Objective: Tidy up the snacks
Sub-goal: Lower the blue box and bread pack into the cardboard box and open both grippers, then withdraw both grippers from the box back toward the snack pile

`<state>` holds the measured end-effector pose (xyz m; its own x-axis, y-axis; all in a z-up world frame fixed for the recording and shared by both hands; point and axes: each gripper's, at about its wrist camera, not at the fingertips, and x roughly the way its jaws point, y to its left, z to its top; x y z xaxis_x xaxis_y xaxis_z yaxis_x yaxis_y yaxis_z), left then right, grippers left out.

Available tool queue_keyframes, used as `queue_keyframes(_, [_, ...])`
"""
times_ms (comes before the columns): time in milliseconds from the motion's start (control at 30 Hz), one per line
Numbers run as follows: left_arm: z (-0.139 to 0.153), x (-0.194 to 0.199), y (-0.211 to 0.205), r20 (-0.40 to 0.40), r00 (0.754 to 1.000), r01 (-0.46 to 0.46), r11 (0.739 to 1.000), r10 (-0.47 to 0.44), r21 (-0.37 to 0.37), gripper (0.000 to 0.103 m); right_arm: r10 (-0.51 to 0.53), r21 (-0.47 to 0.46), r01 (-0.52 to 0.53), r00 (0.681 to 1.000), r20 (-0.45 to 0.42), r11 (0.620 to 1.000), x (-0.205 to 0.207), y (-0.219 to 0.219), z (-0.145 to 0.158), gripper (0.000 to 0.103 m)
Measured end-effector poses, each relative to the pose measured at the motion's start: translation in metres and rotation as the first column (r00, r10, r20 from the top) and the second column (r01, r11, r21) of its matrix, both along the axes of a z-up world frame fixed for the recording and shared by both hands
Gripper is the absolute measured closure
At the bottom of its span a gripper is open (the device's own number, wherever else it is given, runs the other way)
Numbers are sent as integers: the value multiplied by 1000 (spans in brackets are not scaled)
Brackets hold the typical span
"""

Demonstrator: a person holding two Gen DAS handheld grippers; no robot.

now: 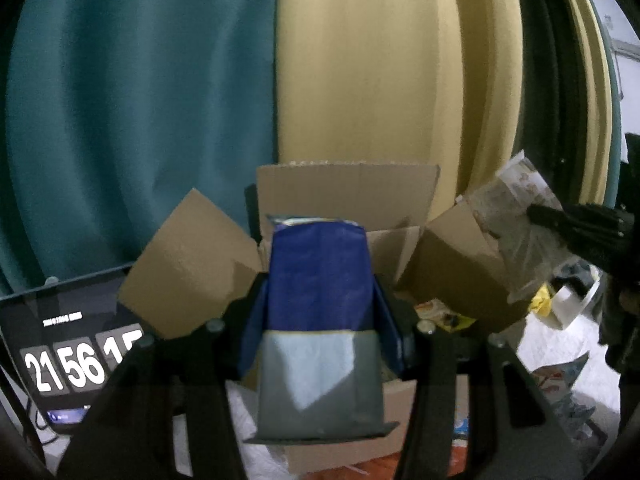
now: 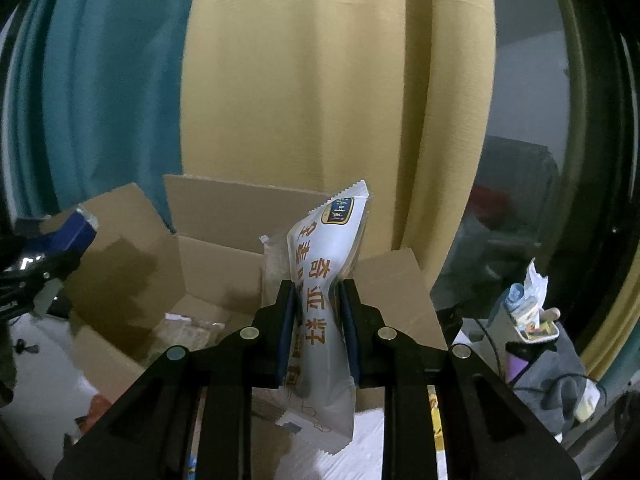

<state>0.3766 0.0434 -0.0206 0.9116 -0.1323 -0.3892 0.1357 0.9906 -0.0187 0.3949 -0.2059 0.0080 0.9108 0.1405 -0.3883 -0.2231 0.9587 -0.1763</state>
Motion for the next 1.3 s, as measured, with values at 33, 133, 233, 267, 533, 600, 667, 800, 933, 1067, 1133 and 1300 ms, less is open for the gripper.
queue_keyframes(33, [-1, 4, 1, -5, 1000, 2, 1000, -2, -4, 52, -6, -10, 6, 1000, -3, 1000, 6, 1, -1, 78])
queue_keyframes(133, [-3, 17, 3, -12, 1000, -1, 1000, 1, -4, 52, -24, -40, 23, 1000, -11, 999, 26, 7, -6, 78])
queue_keyframes(233, [-6, 27, 4, -12, 1000, -4, 1000, 4, 3, 51, -51, -91, 51, 999, -2, 995, 43, 16, -10, 78])
queue_keyframes(267, [-7, 29, 4, -13, 1000, -3, 1000, 3, -1, 51, -59, -112, 58, 998, -4, 992, 50, 19, -12, 78])
queue_keyframes(533, [-10, 35, 11, -27, 999, -20, 1000, 19, -13, 22, -18, -132, 16, 1000, -17, 991, 55, 29, -18, 46])
queue_keyframes(600, [-9, 28, 11, -26, 999, -19, 1000, 18, -16, 22, 3, -126, -7, 1000, -27, 992, 49, 31, -19, 46])
queue_keyframes(667, [-7, 20, 10, -22, 1000, -18, 1000, 18, -18, 21, 18, -117, -23, 999, -39, 993, 45, 31, -19, 46])
queue_keyframes(800, [-2, 11, 6, -14, 1000, -13, 1000, 13, -25, 21, 41, -110, -47, 998, -54, 993, 31, 33, -20, 46])
queue_keyframes(933, [5, -6, 1, -1, 1000, -9, 1000, 9, -23, 21, 54, -101, -60, 997, -58, 993, 14, 33, -17, 46])
queue_keyframes(1067, [9, -22, -3, 6, 1000, -5, 1000, 5, -31, 21, 63, -85, -67, 997, -54, 994, -4, 30, -10, 46])
queue_keyframes(1133, [11, -29, -6, 9, 1000, -3, 999, 3, -32, 20, 68, -81, -71, 996, -50, 994, -13, 29, -8, 46])
queue_keyframes(1300, [14, -49, -12, 8, 1000, 17, 999, -17, -50, 20, 72, -60, -75, 996, -46, 995, -35, 21, -2, 46])
